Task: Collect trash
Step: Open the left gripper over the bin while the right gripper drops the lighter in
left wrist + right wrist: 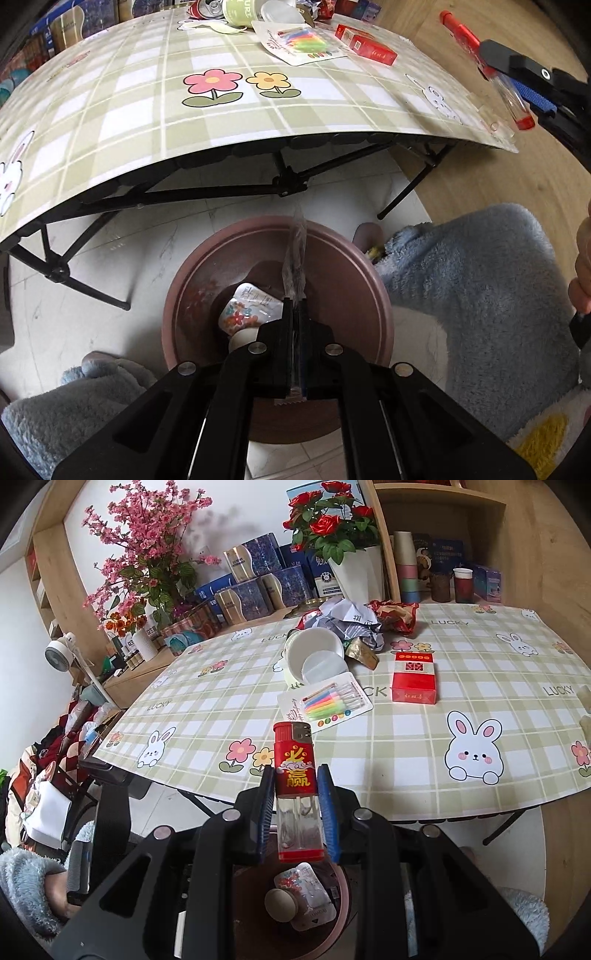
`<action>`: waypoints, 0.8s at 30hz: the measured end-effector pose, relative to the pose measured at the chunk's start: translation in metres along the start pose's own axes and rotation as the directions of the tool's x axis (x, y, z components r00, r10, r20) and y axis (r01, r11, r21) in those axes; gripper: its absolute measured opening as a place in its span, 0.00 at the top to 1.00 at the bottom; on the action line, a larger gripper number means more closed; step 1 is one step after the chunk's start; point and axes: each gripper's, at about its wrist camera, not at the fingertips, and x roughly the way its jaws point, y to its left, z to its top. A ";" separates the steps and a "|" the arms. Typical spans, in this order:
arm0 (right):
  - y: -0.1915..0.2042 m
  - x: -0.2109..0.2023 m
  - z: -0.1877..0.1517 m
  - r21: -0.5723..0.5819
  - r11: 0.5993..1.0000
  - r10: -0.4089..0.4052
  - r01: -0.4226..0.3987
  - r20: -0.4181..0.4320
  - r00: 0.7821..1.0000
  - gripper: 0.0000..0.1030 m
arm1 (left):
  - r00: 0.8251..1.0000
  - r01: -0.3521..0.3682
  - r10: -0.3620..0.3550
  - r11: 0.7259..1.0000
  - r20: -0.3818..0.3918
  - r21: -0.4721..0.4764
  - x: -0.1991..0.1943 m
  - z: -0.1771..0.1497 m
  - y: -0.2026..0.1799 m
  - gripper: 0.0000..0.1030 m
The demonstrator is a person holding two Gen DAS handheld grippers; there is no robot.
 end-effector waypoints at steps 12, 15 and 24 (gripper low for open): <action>0.003 0.007 -0.012 -0.010 1.000 -0.011 0.010 -0.039 0.999 0.74 | 0.957 -0.087 0.110 0.991 0.267 -0.097 -0.064 0.009 0.010 0.42; 0.006 0.010 -0.015 -0.021 1.000 -0.011 0.010 -0.055 0.998 0.74 | 0.930 -0.144 0.179 0.981 0.322 -0.130 -0.085 0.010 0.013 0.31; 0.022 0.026 -0.033 -0.060 0.998 0.012 -0.020 -0.130 0.991 0.74 | 0.861 -0.280 0.363 0.923 0.356 -0.264 -0.118 0.001 0.028 0.12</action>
